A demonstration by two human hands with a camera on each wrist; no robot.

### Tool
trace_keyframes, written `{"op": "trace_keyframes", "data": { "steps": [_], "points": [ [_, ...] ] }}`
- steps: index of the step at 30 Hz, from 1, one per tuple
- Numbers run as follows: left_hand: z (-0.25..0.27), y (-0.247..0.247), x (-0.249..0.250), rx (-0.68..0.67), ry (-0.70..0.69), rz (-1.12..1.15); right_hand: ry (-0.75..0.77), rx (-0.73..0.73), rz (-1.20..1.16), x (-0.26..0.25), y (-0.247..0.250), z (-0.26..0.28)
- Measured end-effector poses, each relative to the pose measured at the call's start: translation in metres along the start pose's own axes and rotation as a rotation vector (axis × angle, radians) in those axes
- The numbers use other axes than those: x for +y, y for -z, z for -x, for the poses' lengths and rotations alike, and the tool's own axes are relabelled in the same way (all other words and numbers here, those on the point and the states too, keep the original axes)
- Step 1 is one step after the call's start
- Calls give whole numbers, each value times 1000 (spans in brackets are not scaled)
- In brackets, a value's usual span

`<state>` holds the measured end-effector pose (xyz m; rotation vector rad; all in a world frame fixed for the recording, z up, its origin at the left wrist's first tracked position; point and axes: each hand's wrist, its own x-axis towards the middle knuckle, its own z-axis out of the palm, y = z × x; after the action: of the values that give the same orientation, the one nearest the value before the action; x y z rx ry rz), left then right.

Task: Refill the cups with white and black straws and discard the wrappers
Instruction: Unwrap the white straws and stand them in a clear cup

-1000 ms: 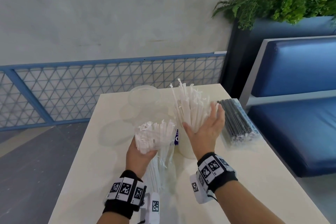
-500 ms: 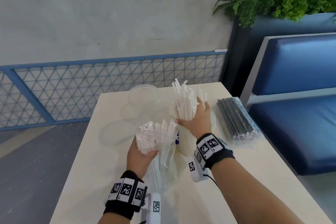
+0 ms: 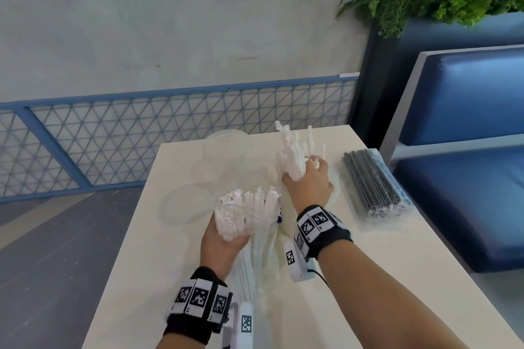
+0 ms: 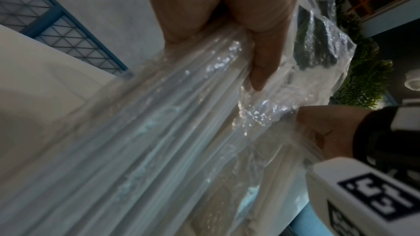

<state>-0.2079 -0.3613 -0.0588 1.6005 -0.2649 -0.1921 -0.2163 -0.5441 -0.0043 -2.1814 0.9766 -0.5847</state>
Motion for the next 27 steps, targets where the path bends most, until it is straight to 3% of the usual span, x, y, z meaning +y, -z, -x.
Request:
{"op": "trace_keyframes", "data": {
  "steps": [6, 11, 14, 17, 20, 23, 27],
  "points": [
    [1, 2, 2, 7, 4, -13, -18, 82, -312, -1, 21, -13],
    [-3, 0, 2, 10, 14, -27, 0, 97, -401, -8, 43, -25],
    [-2, -1, 2, 7, 14, -22, 88, 25, -352, -4, 42, -24],
    [-2, 1, 2, 11, 11, -11, 270, 173, -418, -7, 42, -18],
    [-2, 1, 2, 12, 20, -13, 425, 246, -260, -11, 35, -21],
    [-2, 2, 1, 2, 10, -6, 473, 131, 93, 3, 23, -23],
    [-2, 3, 1, 3, -1, 3, 483, 109, 141, 17, 19, -24]
  ]
}}
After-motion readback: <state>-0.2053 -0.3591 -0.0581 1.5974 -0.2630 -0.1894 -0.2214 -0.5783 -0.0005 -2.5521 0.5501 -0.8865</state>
